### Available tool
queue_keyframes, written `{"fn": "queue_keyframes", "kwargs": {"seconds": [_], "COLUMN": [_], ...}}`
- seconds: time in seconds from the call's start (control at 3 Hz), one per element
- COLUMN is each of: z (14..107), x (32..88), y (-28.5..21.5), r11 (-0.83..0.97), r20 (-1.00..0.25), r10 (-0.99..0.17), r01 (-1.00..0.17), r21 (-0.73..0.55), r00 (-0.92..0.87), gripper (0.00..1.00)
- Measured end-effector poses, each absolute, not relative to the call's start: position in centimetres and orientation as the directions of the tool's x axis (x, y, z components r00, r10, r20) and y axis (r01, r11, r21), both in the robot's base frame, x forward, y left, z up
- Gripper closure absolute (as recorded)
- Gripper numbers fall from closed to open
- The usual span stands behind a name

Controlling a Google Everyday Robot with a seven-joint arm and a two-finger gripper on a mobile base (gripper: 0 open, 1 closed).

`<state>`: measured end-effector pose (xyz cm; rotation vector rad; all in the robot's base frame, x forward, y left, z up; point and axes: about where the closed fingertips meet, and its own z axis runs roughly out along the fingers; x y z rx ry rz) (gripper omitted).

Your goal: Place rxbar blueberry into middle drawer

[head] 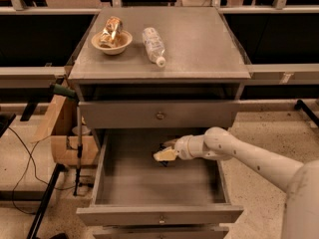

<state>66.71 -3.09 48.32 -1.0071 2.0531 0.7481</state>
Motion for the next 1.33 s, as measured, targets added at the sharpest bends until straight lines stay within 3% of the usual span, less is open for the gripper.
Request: {"fn": "queue_keyframes", "kwargs": {"seconds": [1.33], "z": [42.6], "x": [68.2], "y": [0.1], "r11": [0.51], "r20": [-0.784], "r10": [-0.47], "r01": [-0.85], "r21": [0.134], "r00": [-0.406], "gripper": [0.13]}}
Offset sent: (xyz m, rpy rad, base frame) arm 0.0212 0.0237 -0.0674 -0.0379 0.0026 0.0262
